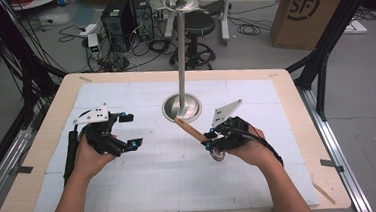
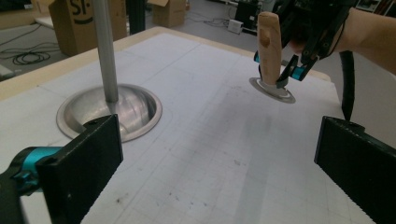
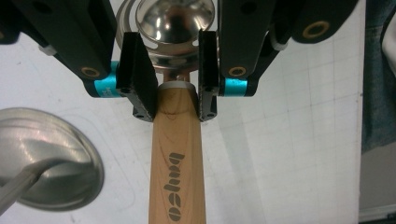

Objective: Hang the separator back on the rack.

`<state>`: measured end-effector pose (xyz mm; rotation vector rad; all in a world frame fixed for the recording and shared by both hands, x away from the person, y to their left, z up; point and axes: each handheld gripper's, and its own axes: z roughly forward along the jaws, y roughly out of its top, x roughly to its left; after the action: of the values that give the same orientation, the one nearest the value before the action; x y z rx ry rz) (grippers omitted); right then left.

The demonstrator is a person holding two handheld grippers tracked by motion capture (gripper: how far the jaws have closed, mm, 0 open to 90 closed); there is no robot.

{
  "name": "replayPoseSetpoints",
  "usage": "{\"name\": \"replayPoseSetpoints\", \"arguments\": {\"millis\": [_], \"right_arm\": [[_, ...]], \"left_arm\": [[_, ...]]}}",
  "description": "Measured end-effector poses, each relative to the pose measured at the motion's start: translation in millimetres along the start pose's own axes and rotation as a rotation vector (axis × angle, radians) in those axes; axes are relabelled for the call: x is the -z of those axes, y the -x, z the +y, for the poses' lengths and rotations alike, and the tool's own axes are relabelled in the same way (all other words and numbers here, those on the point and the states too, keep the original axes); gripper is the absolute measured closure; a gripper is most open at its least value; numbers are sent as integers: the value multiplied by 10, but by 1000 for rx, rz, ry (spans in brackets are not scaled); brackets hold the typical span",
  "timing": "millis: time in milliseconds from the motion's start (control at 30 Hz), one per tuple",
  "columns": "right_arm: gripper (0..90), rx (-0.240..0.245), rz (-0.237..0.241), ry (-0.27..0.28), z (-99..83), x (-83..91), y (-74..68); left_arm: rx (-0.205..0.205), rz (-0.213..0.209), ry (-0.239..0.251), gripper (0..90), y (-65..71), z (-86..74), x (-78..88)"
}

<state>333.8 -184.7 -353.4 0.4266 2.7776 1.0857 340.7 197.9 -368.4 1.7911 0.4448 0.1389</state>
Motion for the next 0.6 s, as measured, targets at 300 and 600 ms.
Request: {"name": "replayPoseSetpoints", "arguments": {"millis": [300,600], "right_arm": [[695,5,13,99,89,79,-19],[695,9,28,193,142,170,-16]], "left_arm": [[-5,-25,15,17,49,40,-51],[-20,-66,11,16,117,113,-203]]}}
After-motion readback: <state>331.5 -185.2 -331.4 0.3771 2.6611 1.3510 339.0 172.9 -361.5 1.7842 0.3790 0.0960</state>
